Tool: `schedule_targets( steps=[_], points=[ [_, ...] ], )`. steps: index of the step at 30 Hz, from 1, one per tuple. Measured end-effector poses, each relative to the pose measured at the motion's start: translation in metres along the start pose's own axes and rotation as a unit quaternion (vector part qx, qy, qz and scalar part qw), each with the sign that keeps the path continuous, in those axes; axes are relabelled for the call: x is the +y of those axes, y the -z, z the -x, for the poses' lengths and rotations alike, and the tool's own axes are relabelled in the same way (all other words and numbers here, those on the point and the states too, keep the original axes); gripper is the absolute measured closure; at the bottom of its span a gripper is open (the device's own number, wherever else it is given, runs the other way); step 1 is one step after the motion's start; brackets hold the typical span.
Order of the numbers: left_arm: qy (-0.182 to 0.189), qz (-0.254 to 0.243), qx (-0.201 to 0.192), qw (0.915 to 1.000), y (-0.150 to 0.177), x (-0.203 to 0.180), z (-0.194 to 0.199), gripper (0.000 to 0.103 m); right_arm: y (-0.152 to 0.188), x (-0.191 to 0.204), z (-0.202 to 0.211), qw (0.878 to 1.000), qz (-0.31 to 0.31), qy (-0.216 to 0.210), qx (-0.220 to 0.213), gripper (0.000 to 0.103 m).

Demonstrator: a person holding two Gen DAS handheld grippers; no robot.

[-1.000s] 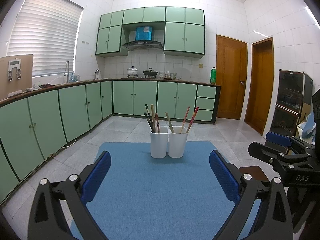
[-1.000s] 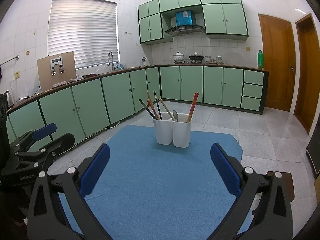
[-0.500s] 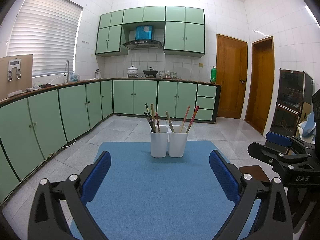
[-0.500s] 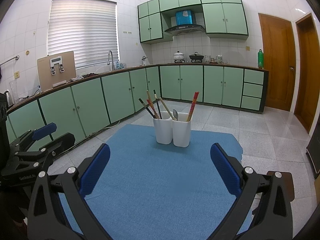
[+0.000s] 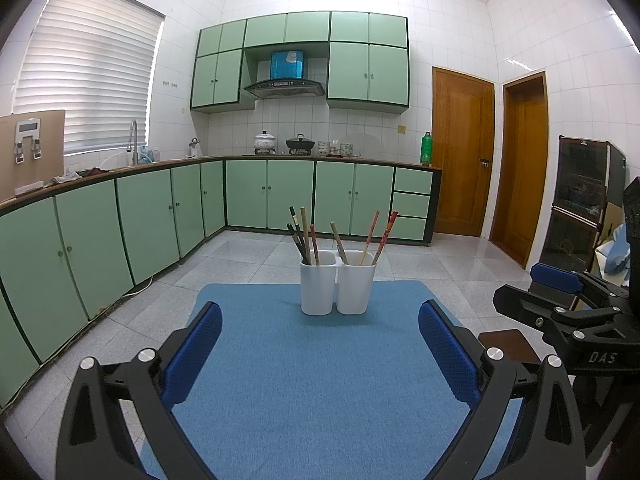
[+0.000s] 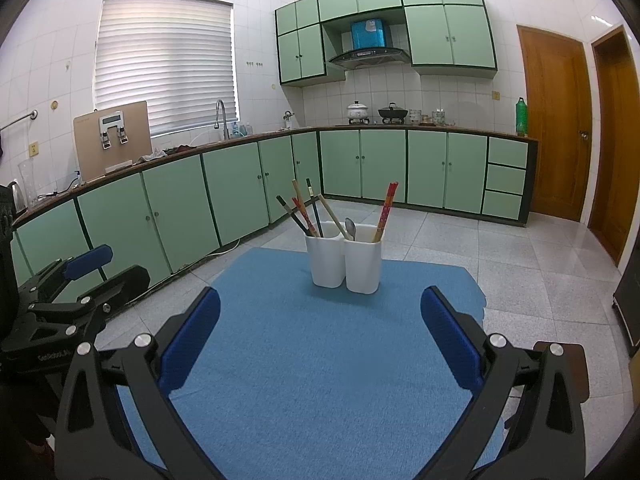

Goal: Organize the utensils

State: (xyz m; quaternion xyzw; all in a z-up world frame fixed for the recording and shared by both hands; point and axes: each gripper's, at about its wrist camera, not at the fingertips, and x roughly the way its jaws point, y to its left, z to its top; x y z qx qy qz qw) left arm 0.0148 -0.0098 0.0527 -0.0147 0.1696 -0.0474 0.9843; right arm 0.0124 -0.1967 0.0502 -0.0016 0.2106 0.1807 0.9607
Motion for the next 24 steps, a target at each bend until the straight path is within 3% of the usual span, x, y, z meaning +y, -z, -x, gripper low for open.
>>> schedule_targets(
  steps=[24],
  points=[
    [0.001,0.000,0.001,1.0000,0.0007,0.0019,0.0002,0.006,0.0073,0.0002,-0.0089,1.000,-0.002,0.003,0.006,0.006]
  ],
)
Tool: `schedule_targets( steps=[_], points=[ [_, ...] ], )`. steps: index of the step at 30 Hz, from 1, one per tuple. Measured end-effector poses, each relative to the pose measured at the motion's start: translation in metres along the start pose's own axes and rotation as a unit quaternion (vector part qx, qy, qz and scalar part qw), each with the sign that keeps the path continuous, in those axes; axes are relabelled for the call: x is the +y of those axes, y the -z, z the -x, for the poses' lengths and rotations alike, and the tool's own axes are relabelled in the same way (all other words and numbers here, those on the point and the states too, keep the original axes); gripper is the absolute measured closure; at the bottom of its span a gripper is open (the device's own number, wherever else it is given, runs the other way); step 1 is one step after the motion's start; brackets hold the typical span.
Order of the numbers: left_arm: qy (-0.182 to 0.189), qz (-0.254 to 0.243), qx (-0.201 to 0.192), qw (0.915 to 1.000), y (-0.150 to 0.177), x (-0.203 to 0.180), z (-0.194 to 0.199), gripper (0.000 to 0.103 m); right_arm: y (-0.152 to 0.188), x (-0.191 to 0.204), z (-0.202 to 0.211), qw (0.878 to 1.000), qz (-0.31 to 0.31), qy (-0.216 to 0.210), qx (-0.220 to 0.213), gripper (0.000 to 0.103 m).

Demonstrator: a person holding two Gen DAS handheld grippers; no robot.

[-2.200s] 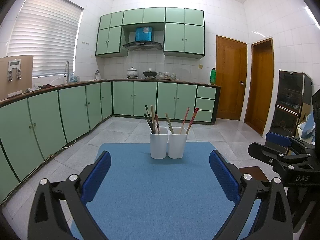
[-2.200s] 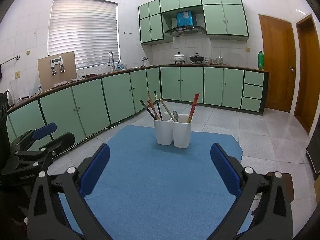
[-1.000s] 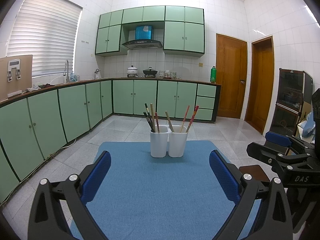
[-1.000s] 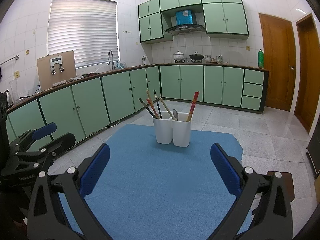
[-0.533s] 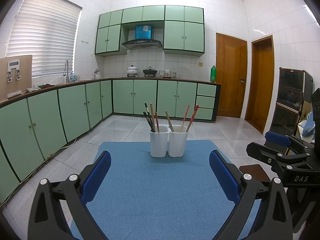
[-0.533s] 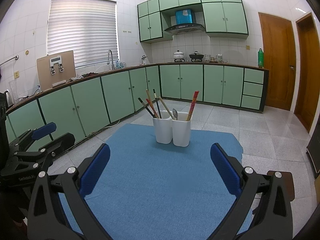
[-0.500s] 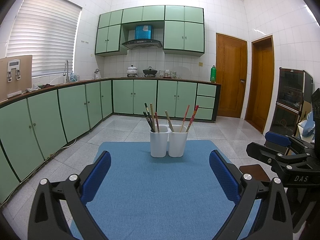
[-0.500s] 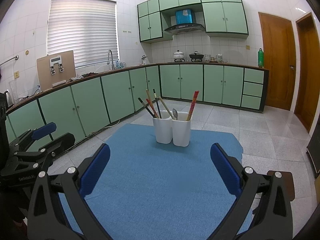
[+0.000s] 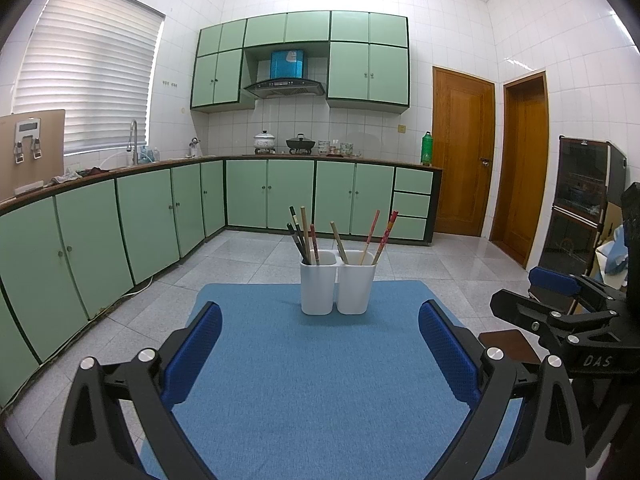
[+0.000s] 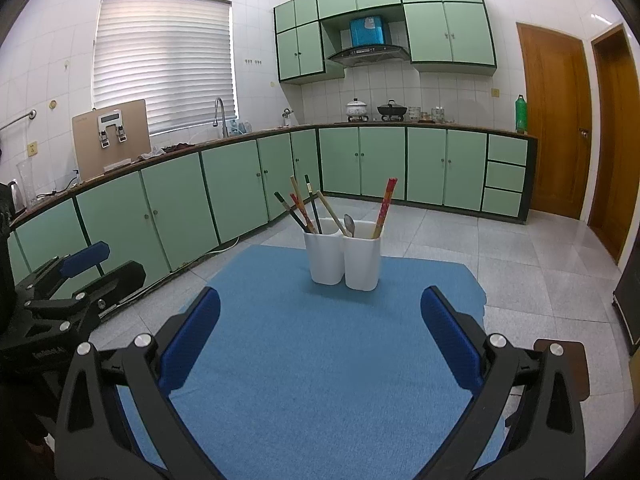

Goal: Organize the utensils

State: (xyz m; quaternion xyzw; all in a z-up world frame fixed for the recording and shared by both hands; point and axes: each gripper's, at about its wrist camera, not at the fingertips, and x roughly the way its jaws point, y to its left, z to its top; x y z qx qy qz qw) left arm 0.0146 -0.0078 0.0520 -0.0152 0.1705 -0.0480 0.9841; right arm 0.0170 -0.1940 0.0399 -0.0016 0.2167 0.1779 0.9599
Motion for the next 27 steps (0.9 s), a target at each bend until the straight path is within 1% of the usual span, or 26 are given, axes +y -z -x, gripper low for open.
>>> schedule_targets(
  steps=[15,27],
  points=[
    [0.002,0.004,0.000,1.0000,0.0029,0.0008,-0.0013,0.006,0.0029,-0.0017,-0.0005,1.000,-0.006,0.002,0.007,0.006],
    [0.001,0.004,0.008,1.0000,0.0013,0.0024,-0.0036,0.006,0.0016,-0.0025,-0.0011,1.000,-0.006,0.002,0.010,0.006]
  ],
)
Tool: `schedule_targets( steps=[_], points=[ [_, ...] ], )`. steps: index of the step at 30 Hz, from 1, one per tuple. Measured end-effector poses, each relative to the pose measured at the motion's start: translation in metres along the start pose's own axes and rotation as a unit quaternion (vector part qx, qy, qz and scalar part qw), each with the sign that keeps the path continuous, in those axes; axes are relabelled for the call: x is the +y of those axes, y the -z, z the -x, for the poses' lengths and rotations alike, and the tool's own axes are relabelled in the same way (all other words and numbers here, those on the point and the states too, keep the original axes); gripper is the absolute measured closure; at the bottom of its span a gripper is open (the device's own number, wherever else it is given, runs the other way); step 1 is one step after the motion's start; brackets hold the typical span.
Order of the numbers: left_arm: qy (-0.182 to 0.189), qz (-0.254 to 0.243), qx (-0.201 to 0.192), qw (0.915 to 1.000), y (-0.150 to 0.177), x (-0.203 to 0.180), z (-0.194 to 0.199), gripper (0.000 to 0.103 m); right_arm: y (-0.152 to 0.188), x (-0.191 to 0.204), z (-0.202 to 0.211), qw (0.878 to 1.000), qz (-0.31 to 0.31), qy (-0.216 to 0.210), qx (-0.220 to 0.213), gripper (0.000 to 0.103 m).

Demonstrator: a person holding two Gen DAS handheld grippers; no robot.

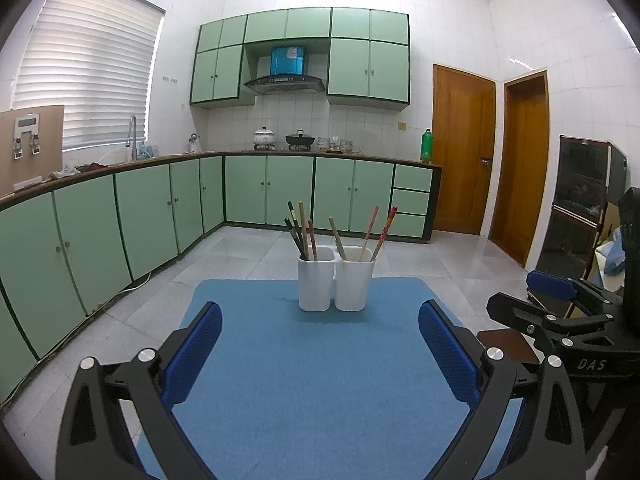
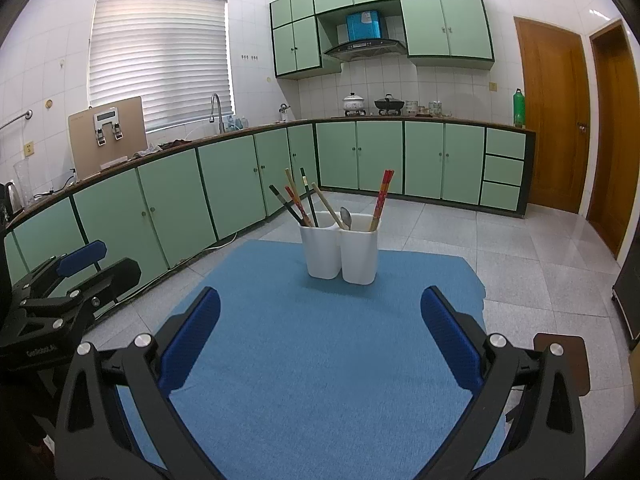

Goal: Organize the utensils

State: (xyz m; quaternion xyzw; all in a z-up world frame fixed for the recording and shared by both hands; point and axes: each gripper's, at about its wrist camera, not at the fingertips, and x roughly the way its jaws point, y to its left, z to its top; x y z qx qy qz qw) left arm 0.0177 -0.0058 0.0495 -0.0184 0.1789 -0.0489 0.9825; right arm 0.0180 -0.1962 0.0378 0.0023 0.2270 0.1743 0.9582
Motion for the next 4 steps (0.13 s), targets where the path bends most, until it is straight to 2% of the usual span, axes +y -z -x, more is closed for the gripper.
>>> schedule_targets(
  steps=[4],
  points=[
    [-0.001,-0.001,0.001,1.0000,-0.0005,0.0004,-0.0005,0.006,-0.0010,-0.0001,-0.0005,1.000,0.000,0.000,0.000,0.006]
  ],
)
